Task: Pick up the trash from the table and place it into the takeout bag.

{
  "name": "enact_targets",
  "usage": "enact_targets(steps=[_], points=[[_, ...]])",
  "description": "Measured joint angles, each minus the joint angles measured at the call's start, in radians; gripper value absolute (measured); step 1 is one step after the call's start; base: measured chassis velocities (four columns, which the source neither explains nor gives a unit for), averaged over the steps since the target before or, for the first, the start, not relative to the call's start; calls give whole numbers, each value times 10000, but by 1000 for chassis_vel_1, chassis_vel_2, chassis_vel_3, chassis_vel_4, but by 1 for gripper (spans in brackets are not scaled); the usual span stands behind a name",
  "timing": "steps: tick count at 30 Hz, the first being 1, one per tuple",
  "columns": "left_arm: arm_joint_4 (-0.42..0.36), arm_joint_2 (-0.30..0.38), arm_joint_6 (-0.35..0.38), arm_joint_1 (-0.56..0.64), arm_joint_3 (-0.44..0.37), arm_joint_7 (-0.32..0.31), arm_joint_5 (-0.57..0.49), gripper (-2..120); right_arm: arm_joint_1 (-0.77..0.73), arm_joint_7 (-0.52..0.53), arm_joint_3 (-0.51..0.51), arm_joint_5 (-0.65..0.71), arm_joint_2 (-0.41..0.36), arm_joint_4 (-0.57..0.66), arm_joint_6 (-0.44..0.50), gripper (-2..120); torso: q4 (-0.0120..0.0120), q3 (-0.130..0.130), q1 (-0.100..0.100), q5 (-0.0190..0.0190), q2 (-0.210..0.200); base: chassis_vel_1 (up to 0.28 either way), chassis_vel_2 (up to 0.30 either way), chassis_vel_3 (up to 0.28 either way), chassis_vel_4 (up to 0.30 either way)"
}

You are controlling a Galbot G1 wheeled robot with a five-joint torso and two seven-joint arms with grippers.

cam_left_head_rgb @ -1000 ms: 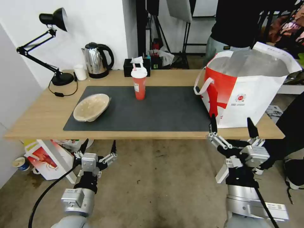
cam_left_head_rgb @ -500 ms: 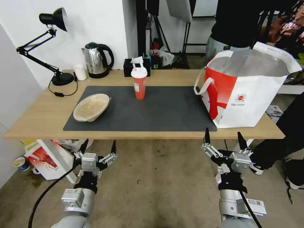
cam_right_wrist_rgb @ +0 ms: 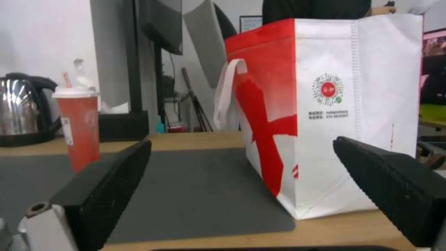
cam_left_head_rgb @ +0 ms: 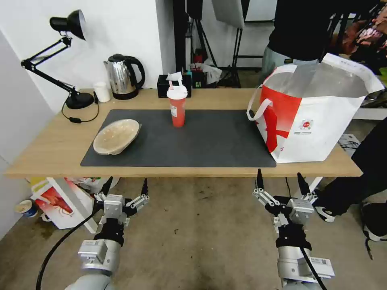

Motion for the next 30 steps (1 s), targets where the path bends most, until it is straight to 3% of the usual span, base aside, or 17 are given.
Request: enact_targets(steps=[30], points=[[0,0,0,1,0,0,0,100,-523,-482,82,-477,-510,106,676,100,1,0,0,0,2,0,0,0,0]])
